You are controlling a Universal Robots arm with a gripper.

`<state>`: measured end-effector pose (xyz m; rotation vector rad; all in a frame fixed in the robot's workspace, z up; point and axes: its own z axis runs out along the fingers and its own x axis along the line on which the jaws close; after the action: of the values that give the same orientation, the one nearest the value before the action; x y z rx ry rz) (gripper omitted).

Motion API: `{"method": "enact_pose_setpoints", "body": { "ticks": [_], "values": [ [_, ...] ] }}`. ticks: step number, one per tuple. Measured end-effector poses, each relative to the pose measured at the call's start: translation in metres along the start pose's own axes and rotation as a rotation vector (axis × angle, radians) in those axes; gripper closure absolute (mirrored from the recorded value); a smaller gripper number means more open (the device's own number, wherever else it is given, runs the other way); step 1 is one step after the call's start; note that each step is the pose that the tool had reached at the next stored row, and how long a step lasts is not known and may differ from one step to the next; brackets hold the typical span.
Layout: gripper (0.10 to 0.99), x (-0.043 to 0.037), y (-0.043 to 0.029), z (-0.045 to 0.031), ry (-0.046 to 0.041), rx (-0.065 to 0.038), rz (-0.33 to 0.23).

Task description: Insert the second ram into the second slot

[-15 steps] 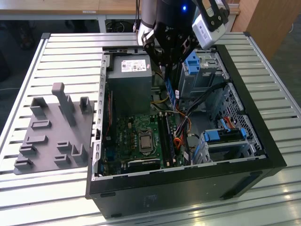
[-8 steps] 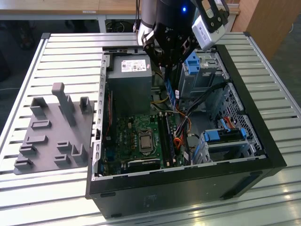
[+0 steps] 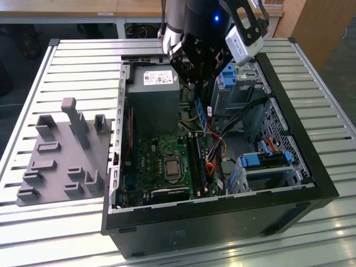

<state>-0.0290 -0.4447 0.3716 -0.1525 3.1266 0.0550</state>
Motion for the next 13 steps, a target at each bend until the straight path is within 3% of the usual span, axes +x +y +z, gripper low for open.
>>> {"method": "enact_pose_setpoints", "body": {
  "ticks": [13],
  "values": [
    [0.949, 0.0003, -0.0025, 0.0063, 0.0, 0.0, 0.0]
  ]
}}
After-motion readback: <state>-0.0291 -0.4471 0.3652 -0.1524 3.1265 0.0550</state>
